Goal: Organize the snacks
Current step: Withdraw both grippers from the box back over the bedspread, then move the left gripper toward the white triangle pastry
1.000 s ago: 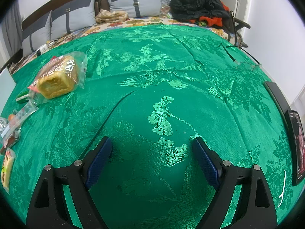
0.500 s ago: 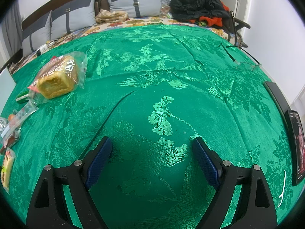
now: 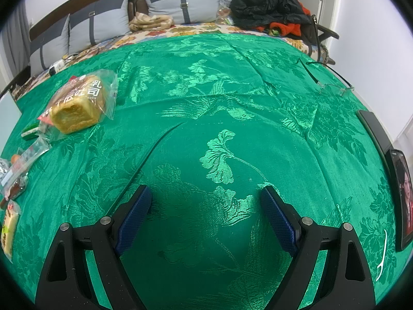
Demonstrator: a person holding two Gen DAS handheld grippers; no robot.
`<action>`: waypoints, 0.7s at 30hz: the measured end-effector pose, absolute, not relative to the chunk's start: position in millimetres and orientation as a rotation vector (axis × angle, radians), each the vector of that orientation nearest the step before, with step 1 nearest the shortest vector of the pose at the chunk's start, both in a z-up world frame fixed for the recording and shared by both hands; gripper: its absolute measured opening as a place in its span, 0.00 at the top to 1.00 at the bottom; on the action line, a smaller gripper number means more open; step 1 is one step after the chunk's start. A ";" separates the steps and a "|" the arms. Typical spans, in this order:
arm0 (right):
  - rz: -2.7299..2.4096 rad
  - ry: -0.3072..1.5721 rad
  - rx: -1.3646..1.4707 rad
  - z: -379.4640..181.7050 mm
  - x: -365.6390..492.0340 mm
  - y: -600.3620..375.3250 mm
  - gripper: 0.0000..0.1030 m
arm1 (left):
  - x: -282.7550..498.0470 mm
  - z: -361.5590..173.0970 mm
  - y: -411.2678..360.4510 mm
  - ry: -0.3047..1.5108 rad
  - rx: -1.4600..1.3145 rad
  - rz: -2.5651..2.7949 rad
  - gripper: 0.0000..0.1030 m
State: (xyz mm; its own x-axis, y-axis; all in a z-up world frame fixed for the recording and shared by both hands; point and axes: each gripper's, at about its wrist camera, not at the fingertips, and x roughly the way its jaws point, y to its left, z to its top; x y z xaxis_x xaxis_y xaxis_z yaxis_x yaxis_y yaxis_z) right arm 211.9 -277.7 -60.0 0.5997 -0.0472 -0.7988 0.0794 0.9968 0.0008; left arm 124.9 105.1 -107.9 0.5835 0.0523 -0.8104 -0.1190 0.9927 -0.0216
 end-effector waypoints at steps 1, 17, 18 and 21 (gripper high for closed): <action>-0.073 0.925 0.037 -60.2 212.3 -278.3 0.14 | 124.9 -107.9 105.0 0.943 -0.076 0.100 0.00; -0.074 0.925 0.037 -59.6 211.7 -276.9 0.14 | 123.7 -108.4 104.6 0.942 -0.076 0.100 0.00; -0.074 0.926 0.037 -59.6 211.7 -276.9 0.14 | 123.6 -108.5 104.6 0.941 -0.076 0.100 0.00; -0.074 0.926 0.037 -59.8 212.1 -277.5 0.14 | 123.4 -108.6 104.5 0.941 -0.076 0.100 0.00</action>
